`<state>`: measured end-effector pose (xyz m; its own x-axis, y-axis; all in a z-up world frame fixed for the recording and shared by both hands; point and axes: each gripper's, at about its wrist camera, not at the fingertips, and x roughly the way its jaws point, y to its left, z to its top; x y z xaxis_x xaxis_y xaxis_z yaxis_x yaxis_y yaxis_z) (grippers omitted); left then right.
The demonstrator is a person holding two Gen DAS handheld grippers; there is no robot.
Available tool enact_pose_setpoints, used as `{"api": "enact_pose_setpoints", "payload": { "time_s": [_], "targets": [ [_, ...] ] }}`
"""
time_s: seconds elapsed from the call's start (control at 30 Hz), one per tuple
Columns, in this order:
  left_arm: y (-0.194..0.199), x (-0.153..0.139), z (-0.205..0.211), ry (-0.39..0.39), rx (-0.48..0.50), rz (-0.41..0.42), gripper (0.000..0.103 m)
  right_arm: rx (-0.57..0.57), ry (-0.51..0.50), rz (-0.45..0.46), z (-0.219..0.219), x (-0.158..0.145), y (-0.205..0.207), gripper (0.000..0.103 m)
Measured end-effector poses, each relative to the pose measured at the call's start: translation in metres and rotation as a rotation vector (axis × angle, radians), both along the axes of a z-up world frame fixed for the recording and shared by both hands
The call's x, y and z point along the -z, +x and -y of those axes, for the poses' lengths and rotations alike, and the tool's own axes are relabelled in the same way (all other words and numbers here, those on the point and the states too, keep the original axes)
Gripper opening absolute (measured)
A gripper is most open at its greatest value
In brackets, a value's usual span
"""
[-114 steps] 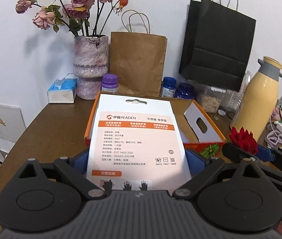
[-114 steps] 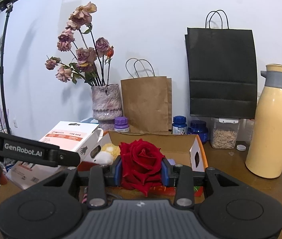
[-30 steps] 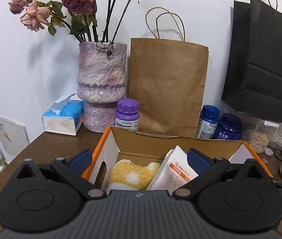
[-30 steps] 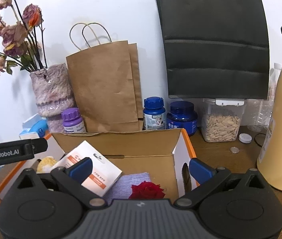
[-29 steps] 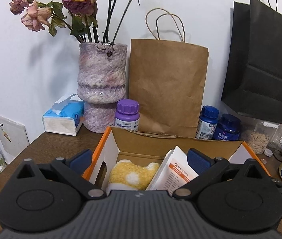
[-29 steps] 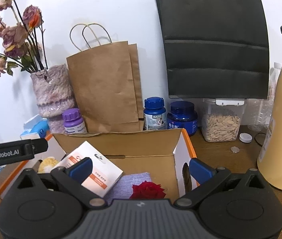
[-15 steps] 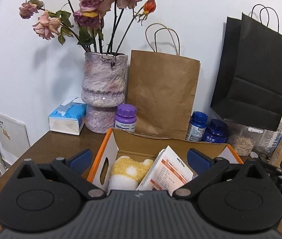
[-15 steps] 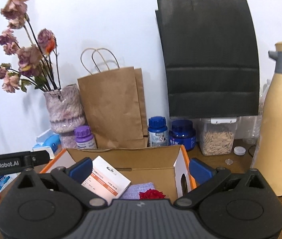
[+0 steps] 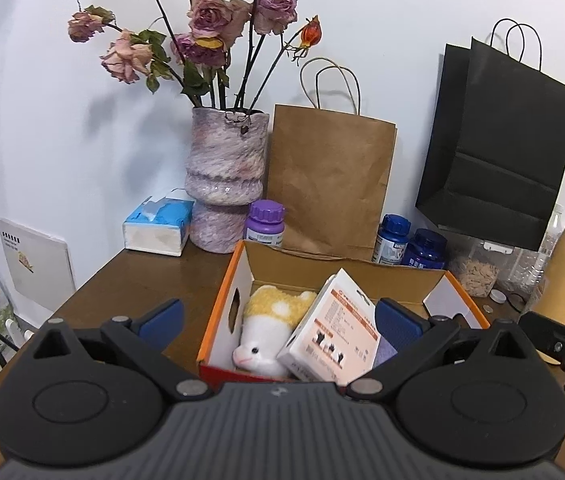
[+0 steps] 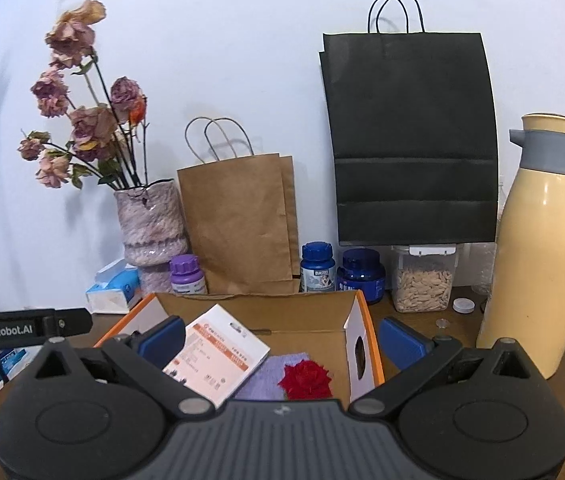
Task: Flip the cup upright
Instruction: 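Withdraw both grippers from the red box toward the white cloth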
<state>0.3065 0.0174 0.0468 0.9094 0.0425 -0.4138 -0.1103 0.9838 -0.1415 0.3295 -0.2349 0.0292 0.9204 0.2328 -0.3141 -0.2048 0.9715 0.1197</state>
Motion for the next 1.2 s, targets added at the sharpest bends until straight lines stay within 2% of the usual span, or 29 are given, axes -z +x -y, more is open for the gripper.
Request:
{"api": "enact_pose_setpoints", "payload": {
  "time_s": [0.27, 0.6, 1.2],
  "targets": [
    [-0.030, -0.002, -0.005, 0.003, 0.005, 0.001, 0.103, -0.017, -0.002, -0.001, -0.003, -0.001, -0.035, 0.103],
    [-0.063, -0.009, -0.013, 0.046, -0.005, -0.008, 0.103, -0.052, -0.031, -0.024, -0.010, 0.007, -0.073, 0.103],
    [-0.124, 0.024, -0.066, 0.076, -0.026, -0.120, 0.103, -0.130, -0.092, -0.105, -0.051, 0.037, -0.126, 0.103]
  ]
}}
